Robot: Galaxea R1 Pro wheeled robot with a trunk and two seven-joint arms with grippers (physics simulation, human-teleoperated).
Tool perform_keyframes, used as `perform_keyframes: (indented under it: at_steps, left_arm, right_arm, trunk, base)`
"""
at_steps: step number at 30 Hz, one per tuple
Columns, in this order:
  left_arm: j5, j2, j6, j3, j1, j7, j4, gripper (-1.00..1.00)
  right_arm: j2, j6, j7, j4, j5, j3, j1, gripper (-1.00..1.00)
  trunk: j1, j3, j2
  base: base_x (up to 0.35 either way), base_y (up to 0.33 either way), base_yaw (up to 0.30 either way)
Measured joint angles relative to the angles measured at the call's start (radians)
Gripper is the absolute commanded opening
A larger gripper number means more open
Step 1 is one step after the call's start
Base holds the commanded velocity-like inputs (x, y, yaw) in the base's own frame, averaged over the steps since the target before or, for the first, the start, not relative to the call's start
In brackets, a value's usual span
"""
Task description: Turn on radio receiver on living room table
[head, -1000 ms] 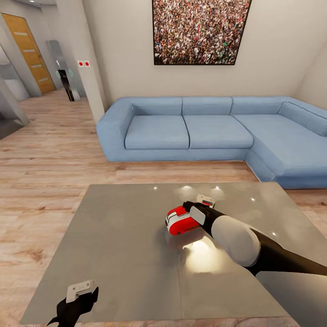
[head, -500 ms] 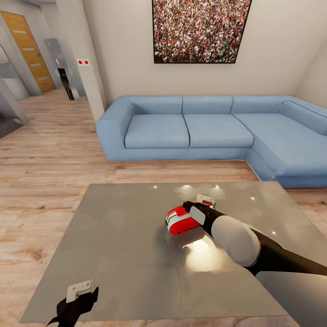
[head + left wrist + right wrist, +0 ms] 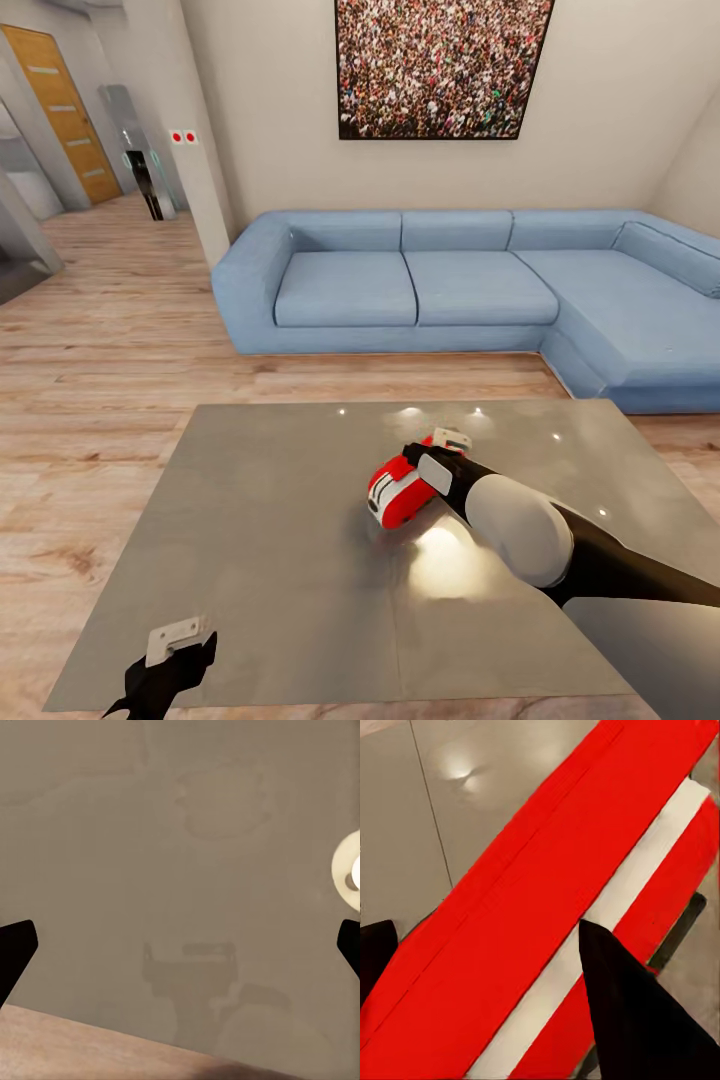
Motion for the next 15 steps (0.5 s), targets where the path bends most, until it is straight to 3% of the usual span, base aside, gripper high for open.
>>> perform_keyframes:
  at_steps: [15]
  left_arm:
    - [0.000, 0.000, 0.000, 0.000, 0.000, 0.000, 0.000, 1.00]
  right_arm:
    - [0.000, -0.001, 0.000, 0.000, -0.001, 0.004, 0.000, -1.00]
  trunk:
    - [0.000, 0.000, 0.000]
  base:
    - [0.000, 0.000, 0.000]
